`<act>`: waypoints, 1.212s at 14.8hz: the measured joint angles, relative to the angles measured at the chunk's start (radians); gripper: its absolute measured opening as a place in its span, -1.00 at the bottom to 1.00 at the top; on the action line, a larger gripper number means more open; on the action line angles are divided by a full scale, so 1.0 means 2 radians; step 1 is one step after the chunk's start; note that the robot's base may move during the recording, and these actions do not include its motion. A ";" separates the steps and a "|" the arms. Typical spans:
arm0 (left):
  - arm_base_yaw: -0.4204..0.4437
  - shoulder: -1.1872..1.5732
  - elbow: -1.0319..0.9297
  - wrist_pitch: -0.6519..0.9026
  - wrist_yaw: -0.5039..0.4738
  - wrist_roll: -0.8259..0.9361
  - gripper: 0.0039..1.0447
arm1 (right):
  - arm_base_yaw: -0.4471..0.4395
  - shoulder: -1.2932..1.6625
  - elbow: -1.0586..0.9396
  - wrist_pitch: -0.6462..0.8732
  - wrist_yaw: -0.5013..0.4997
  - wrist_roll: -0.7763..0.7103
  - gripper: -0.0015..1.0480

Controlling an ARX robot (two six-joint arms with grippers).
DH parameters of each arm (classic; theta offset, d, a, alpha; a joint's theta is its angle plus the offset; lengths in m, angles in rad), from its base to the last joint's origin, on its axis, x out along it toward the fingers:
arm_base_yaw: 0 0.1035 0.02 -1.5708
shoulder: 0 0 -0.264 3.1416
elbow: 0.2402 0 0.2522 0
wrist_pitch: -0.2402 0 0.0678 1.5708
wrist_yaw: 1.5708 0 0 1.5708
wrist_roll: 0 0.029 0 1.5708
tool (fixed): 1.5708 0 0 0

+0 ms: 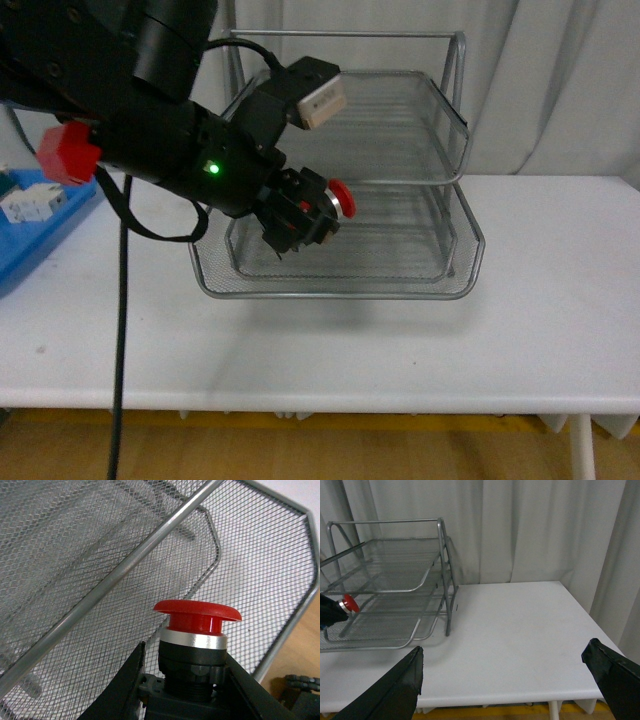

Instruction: Place button on rack with both arms

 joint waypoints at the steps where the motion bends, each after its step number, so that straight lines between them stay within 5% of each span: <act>1: -0.004 0.019 0.012 -0.005 -0.007 0.009 -0.31 | 0.000 0.000 0.000 0.000 0.000 0.000 0.87; 3: -0.004 0.040 0.026 -0.012 -0.015 0.012 -0.31 | 0.000 0.000 0.000 0.000 0.000 0.000 0.87; 7: 0.009 0.001 0.002 0.001 0.016 0.007 0.58 | 0.000 0.000 0.000 0.000 0.000 0.000 0.87; 9: 0.048 -0.070 -0.050 0.058 0.044 -0.023 0.91 | 0.000 0.000 0.000 0.000 0.000 0.000 0.87; 10: 0.082 -0.102 -0.081 0.117 0.042 -0.054 0.86 | 0.000 0.000 0.000 0.000 0.000 0.000 0.87; 11: 0.110 -0.116 -0.122 0.244 -0.039 -0.101 0.77 | 0.000 0.000 0.000 0.000 0.000 0.000 0.87; 12: 0.125 -0.125 -0.186 0.359 -0.160 -0.149 0.53 | 0.000 0.000 0.000 0.001 0.000 0.000 0.87; 13: 0.121 -0.140 -0.274 0.449 -0.231 -0.187 0.22 | 0.000 0.000 0.000 0.000 -0.002 0.000 0.87; 15: 0.119 -0.216 -0.356 0.519 -0.238 -0.202 -0.30 | 0.000 0.000 0.000 0.000 -0.001 0.000 0.87; 18: 0.135 -0.283 -0.456 0.525 -0.231 -0.213 -0.97 | 0.000 0.000 0.000 0.000 -0.002 0.000 0.87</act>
